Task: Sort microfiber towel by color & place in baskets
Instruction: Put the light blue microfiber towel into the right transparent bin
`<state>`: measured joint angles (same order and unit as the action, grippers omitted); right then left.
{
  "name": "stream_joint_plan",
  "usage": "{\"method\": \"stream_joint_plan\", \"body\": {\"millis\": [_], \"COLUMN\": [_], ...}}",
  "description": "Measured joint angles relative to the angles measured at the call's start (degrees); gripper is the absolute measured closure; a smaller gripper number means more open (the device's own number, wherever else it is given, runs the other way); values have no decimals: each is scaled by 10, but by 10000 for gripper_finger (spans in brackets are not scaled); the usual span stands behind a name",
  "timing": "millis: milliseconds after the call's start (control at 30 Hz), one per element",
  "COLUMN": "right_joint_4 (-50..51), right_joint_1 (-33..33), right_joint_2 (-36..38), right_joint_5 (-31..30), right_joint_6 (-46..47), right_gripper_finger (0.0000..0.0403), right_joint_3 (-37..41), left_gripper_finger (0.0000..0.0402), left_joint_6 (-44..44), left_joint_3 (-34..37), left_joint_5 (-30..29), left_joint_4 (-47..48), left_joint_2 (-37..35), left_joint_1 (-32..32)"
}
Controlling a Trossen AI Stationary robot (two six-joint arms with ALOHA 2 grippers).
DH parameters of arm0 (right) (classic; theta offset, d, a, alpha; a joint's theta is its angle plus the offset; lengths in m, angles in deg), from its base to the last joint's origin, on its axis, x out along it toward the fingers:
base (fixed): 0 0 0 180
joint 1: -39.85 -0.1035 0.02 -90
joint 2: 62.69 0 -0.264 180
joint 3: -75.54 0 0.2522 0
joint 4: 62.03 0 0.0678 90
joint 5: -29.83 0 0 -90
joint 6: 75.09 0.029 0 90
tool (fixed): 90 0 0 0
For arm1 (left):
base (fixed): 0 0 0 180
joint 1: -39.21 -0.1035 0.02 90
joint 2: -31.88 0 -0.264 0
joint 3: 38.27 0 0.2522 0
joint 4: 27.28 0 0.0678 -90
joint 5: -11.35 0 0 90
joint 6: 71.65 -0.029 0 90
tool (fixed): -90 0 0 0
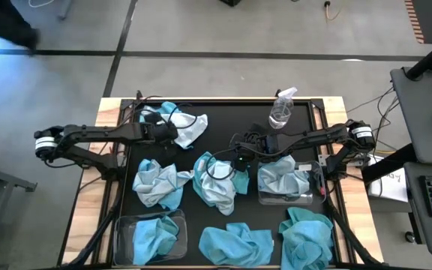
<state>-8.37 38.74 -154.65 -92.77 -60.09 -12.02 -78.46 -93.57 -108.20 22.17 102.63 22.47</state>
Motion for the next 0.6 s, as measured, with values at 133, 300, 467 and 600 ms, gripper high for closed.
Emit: {"method": "stream_joint_plan", "body": {"millis": [133, 300, 467, 600], "right_joint_4": [0, 0, 0, 0], "right_joint_1": [0, 0, 0, 0], "right_joint_2": [0, 0, 0, 0], "right_joint_5": [0, 0, 0, 0], "right_joint_6": [1, 7, 7, 11], "right_gripper_finger": [321, 321, 321, 321], "right_joint_3": [0, 0, 0, 0], "left_gripper_finger": [315, 315, 315, 315], "left_joint_6": [-32, -36, -32, -32], "left_joint_3": [0, 0, 0, 0], "left_joint_5": [39, 130, 152, 152], "left_joint_4": [-58, -77, -93, -111], "left_joint_2": [4, 13, 19, 19], "left_joint_1": [-23, -80, -126, -145]}}
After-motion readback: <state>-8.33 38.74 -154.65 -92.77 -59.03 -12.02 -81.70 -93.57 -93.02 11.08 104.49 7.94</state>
